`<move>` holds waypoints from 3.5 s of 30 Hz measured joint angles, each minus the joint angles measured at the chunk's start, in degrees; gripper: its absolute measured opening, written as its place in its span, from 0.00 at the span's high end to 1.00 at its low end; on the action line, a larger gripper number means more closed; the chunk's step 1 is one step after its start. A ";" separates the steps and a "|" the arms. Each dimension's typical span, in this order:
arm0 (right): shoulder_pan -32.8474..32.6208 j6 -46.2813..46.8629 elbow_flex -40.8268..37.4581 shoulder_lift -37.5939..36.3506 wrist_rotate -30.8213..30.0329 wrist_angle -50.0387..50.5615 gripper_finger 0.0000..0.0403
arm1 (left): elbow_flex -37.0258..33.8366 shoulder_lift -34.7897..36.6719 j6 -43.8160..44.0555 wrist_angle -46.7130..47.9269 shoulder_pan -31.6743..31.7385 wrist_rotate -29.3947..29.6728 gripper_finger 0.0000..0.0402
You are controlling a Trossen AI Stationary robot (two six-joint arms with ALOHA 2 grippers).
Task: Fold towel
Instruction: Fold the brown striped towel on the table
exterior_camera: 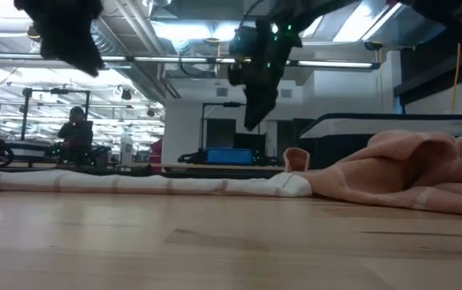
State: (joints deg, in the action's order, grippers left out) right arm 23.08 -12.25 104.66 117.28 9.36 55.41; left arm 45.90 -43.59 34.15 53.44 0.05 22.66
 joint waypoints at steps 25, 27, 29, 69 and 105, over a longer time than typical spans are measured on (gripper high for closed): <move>-30.51 18.07 -30.20 -0.47 -8.28 -30.44 0.50 | -17.48 -22.20 33.52 -8.65 -30.69 -12.21 0.61; -32.71 19.91 -30.90 -0.47 -8.39 -31.46 0.50 | -17.86 -23.37 36.36 -12.87 -33.67 -12.18 0.61; -35.01 22.08 -31.29 -0.44 -8.96 -31.62 0.50 | -17.94 -25.06 39.34 -16.20 -36.71 -11.90 0.61; -31.91 15.72 -29.08 -12.63 -14.56 -11.95 0.50 | 7.84 -27.52 18.80 4.78 -28.25 6.13 0.61; -30.09 19.07 -55.45 -31.21 -20.82 -48.28 0.50 | -13.39 -20.59 18.94 -10.68 -19.69 5.00 0.61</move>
State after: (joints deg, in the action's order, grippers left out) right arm -7.01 6.82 49.22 86.07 -11.47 7.13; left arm 32.51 -64.18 53.09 42.76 -19.64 27.66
